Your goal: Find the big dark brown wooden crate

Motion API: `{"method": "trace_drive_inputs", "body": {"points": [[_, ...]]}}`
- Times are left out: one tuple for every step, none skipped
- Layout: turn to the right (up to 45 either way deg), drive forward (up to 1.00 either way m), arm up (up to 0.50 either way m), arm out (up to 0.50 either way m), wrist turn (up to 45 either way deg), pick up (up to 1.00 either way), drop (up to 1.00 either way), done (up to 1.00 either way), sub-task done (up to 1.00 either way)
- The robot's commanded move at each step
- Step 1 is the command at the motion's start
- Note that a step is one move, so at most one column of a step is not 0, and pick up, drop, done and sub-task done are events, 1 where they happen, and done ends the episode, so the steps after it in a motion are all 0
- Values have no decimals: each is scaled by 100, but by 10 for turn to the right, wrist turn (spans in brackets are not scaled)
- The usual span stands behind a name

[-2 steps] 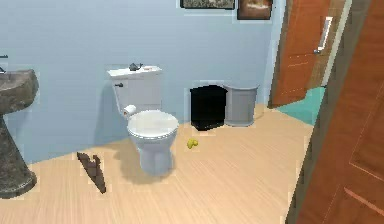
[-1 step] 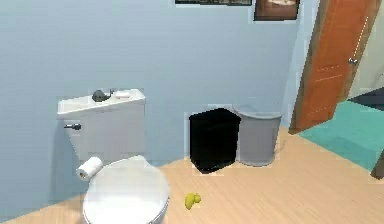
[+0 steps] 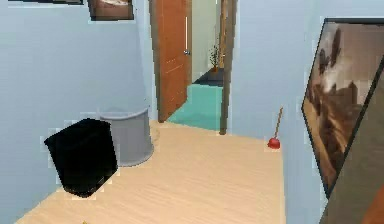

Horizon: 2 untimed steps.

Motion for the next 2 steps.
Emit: {"method": "trace_drive_inputs", "body": {"points": [[0,100,0,0,0,0,0,0,0],[0,100,0,0,0,0,0,0,0]]}}
